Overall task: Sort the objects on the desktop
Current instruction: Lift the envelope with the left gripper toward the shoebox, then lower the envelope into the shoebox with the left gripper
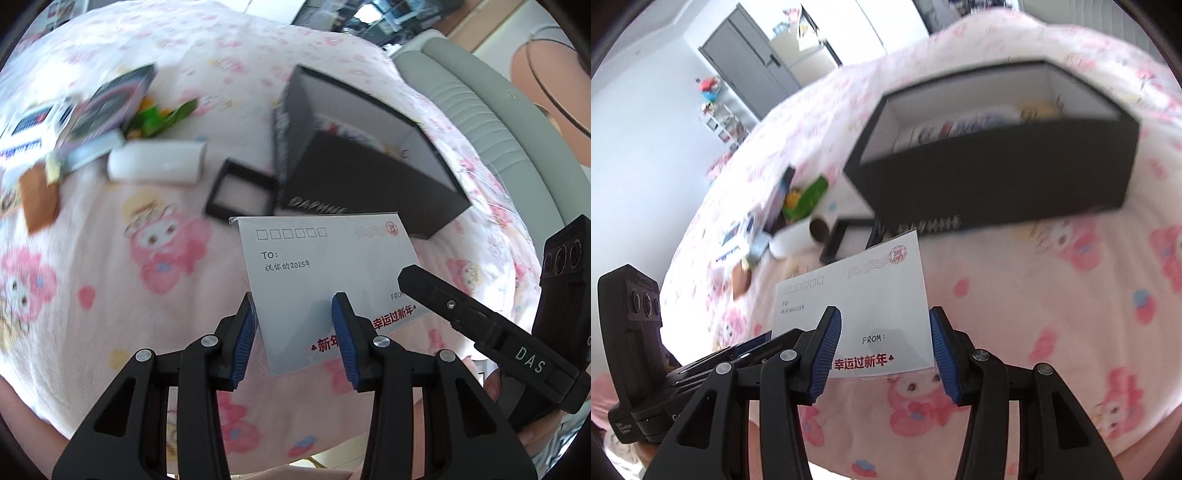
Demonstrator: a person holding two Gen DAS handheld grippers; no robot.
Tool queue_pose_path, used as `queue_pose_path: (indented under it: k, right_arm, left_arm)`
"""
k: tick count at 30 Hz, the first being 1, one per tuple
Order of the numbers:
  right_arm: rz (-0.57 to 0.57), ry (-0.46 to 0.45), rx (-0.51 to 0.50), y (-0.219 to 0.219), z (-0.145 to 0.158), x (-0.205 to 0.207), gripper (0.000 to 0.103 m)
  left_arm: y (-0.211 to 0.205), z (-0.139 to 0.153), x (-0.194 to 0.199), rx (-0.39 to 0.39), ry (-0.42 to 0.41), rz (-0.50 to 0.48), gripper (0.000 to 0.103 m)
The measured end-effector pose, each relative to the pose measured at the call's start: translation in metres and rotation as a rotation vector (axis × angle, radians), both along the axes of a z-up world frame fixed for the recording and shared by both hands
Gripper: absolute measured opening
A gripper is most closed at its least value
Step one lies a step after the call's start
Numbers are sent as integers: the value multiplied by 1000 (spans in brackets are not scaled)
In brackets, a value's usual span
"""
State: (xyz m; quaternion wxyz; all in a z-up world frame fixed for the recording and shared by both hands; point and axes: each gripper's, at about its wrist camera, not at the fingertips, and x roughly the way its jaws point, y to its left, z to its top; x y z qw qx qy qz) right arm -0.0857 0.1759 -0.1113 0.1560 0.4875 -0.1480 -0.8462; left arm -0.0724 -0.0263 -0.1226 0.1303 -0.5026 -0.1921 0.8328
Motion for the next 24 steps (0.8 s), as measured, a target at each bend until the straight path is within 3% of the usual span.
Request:
queue_pose_path:
  k: [11, 19, 24]
  right_arm:
    - [-87, 105, 17, 49, 47, -13, 45]
    - [-113, 124, 21, 79, 58, -65, 45]
    - [-128, 133, 24, 97, 63, -99, 45]
  left_arm:
    - [57, 48, -46, -20, 103, -92, 40]
    - [103, 78, -88, -65, 174, -144, 40]
    - [122, 77, -137, -86, 177, -148, 40]
